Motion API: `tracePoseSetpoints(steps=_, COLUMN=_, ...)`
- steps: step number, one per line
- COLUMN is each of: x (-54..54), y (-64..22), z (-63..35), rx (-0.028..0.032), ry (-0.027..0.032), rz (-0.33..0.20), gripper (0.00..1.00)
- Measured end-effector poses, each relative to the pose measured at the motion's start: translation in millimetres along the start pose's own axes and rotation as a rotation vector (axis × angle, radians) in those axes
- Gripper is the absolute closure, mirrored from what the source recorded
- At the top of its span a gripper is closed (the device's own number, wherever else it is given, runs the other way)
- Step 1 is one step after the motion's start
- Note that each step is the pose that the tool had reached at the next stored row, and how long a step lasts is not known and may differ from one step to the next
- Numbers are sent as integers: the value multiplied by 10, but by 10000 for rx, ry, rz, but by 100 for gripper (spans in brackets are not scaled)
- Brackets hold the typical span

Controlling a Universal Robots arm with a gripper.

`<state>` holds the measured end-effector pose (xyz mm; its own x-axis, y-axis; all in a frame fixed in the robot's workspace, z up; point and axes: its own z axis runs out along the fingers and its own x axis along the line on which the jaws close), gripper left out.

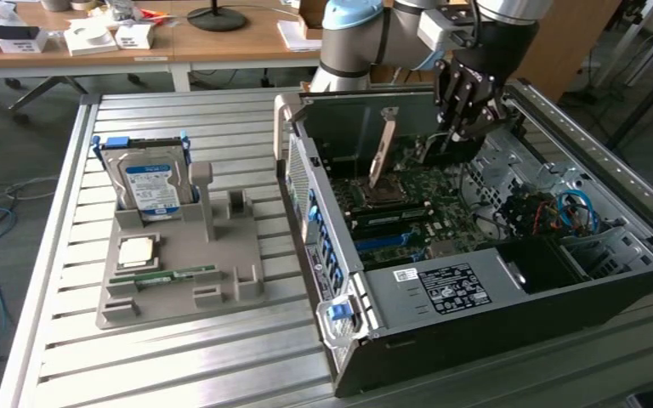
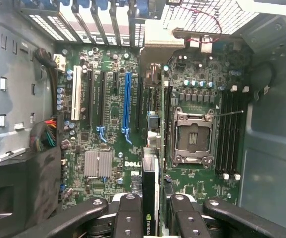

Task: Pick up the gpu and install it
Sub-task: 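Insert the gpu into the slot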

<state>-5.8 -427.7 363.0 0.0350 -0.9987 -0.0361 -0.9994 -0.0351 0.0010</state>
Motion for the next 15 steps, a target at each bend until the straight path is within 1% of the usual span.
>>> tracePoseSetpoints(steps=15, x=8, y=0, z=231, rx=-1, ry=3, rz=0, gripper=74)
